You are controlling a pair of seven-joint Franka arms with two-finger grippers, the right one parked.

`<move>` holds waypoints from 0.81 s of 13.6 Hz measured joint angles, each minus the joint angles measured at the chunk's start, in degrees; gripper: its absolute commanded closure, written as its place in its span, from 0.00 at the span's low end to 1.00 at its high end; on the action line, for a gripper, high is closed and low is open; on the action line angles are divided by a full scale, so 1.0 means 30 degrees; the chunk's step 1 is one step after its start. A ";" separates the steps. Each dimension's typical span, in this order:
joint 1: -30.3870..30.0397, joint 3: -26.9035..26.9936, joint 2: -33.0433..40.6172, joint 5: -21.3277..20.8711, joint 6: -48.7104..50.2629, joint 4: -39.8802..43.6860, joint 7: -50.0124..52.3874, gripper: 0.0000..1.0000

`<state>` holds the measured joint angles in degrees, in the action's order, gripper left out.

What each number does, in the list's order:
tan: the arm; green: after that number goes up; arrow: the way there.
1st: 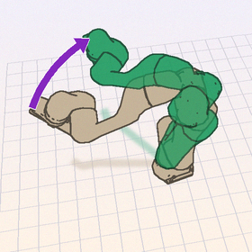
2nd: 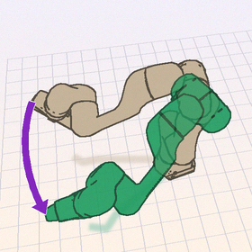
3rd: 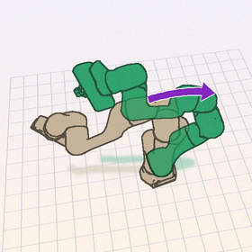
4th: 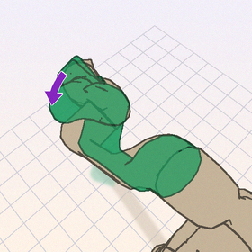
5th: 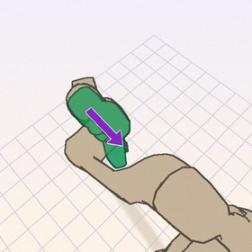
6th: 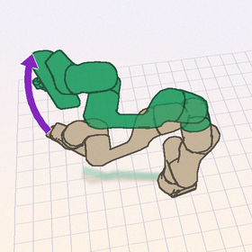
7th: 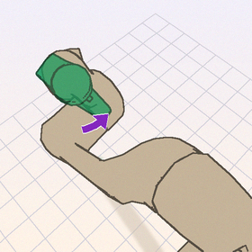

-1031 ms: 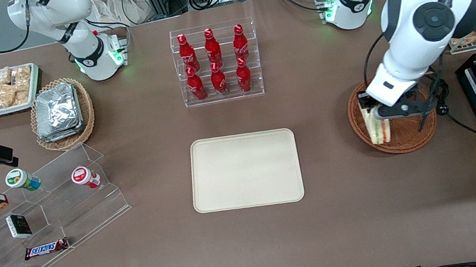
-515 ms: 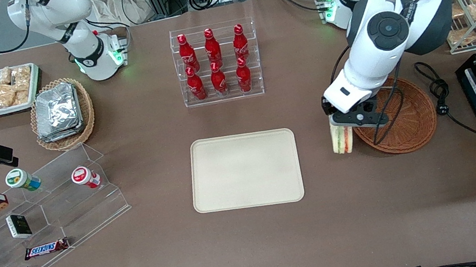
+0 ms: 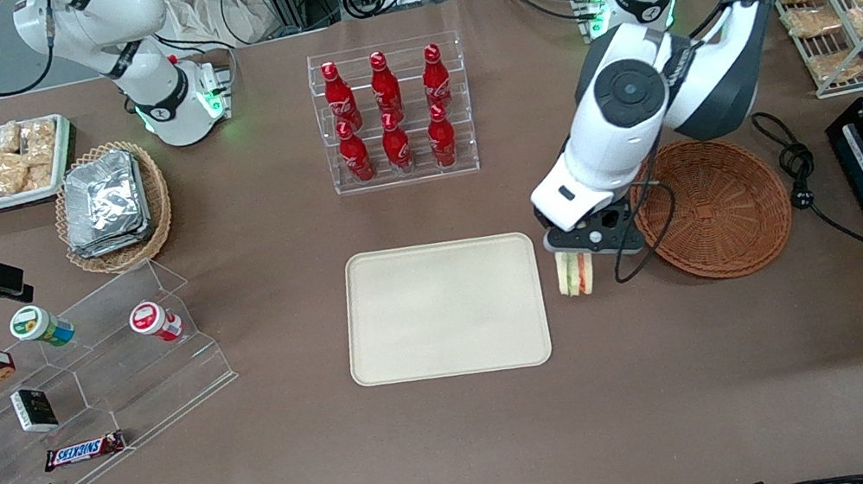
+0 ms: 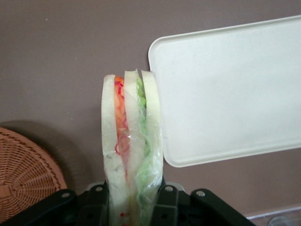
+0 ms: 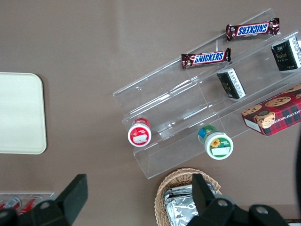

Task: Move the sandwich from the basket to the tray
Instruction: 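Carry the sandwich over the tray and lower it onto the tray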

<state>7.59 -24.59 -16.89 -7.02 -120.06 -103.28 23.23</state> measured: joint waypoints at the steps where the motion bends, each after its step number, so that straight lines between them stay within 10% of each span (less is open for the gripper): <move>1: 0.0250 -0.0002 -0.0618 -0.0258 -0.0012 0.0573 0.0429 0.67; 11: 0.1951 -0.0006 -0.5758 -0.1273 -0.0025 0.4484 0.2649 0.67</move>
<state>13.44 -24.60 -34.16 -10.84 -120.13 -89.83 31.17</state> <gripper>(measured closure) 0.670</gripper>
